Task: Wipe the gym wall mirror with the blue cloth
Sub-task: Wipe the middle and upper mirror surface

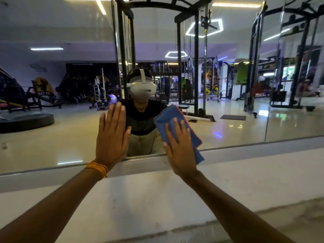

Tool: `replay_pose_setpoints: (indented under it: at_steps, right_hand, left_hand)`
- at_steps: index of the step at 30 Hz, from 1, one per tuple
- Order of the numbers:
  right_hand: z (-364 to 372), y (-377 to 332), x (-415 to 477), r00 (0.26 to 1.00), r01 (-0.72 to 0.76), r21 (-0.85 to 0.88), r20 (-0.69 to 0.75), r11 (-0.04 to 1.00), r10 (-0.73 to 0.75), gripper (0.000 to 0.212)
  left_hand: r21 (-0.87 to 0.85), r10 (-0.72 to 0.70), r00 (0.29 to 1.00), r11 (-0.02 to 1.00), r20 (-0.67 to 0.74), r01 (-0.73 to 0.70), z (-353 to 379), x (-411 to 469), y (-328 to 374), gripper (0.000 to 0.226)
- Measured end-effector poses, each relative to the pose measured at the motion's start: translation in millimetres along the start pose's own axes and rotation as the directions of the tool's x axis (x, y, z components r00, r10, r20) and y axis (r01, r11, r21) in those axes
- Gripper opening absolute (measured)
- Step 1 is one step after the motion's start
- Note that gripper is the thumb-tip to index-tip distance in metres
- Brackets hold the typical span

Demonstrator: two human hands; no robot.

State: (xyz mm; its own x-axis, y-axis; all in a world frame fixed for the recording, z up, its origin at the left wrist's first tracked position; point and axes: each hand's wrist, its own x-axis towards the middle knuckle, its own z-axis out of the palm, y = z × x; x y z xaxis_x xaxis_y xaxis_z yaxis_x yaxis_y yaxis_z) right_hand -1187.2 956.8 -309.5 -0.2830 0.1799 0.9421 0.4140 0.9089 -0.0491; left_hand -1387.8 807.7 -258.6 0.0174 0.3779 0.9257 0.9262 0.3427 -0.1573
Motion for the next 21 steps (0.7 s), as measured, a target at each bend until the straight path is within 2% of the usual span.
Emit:
replay_pose_setpoints:
  at_steps: [1,2,3,4,5,6,7,8,9,10,13,15,16,18,21]
  right_hand:
    - [9.4,-7.6,-7.6,0.986,0.144,-0.043,0.085,0.989,-0.14,0.061]
    - [8.5,-1.9,-9.7,0.974,0.212,-0.091,0.101,0.973,-0.203,0.062]
    - [2.8,12.9,-5.6,0.972,0.227,-0.124,0.091,0.966,-0.217,0.061]
    - [-6.0,32.4,-1.6,0.984,0.178,-0.14,0.056,0.974,-0.171,0.061]
    - [-15.6,50.0,2.0,0.999,0.035,-0.118,0.022,0.992,-0.033,0.06]
    - [-26.8,61.9,5.0,0.986,-0.165,-0.037,-0.017,0.986,0.165,0.06]
    - [-33.8,67.9,4.7,0.94,-0.337,0.038,-0.035,0.941,0.338,0.062]
    - [-34.9,64.6,4.2,0.896,-0.431,0.117,-0.063,0.895,0.439,0.064]
    - [-31.6,53.2,3.5,0.886,-0.438,0.153,-0.096,0.886,0.454,0.067]
    - [-25.3,39.2,1.2,0.908,-0.387,0.142,-0.113,0.911,0.404,0.071]
    - [-0.1,7.7,-0.4,0.997,-0.075,-0.046,-0.023,0.996,0.074,0.07]
    - [5.2,7.2,8.4,0.996,0.084,-0.174,0.028,0.981,-0.08,0.069]
    - [1.7,11.6,16.5,0.994,0.112,-0.19,0.033,0.975,-0.108,0.068]
    - [-12.8,17.3,32.6,0.999,0.041,-0.126,-0.009,0.991,-0.043,0.062]
    - [-15.4,8.1,58.5,0.957,-0.232,-0.034,-0.184,0.972,0.222,0.061]
  left_hand:
    - [-0.003,0.008,1.0,1.0,0.003,-0.008,0.2,-2.9,-0.9,0.069]
    - [-0.004,0.025,1.0,1.0,0.007,-0.025,-0.2,-5.7,-3.2,0.069]
    - [0.0,0.045,0.999,0.999,0.014,-0.045,-1.4,-8.8,-6.6,0.068]
    - [0.006,0.069,0.998,0.998,0.017,-0.069,-2.7,-11.5,-10.7,0.068]
    - [0.015,0.089,0.996,0.996,0.02,-0.089,-3.9,-14.0,-15.2,0.067]
    - [0.024,0.1,0.995,0.995,0.026,-0.101,-4.7,-16.2,-18.4,0.067]
    - [0.029,0.103,0.994,0.994,0.034,-0.104,-4.9,-17.7,-20.1,0.067]
    - [0.034,0.1,0.994,0.994,0.04,-0.102,-4.2,-18.1,-20.7,0.066]
    - [0.034,0.089,0.995,0.995,0.04,-0.091,-3.5,-18.3,-19.2,0.067]
    - [0.031,0.072,0.997,0.997,0.035,-0.074,-2.7,-18.1,-16.6,0.067]
    - [0.023,0.044,0.999,0.999,0.019,-0.044,0.0,-15.1,-12.7,0.068]
    - [0.04,0.075,0.997,0.996,0.032,-0.076,-0.3,-13.0,-19.2,0.068]
    - [0.053,0.102,0.994,0.993,0.038,-0.104,-1.9,-12.0,-23.8,0.068]
    - [0.058,0.144,0.989,0.988,0.028,-0.145,-7.5,-7.8,-32.7,0.068]
    - [0.023,0.124,0.991,0.992,-0.048,-0.123,-19.4,11.3,-44.2,0.067]
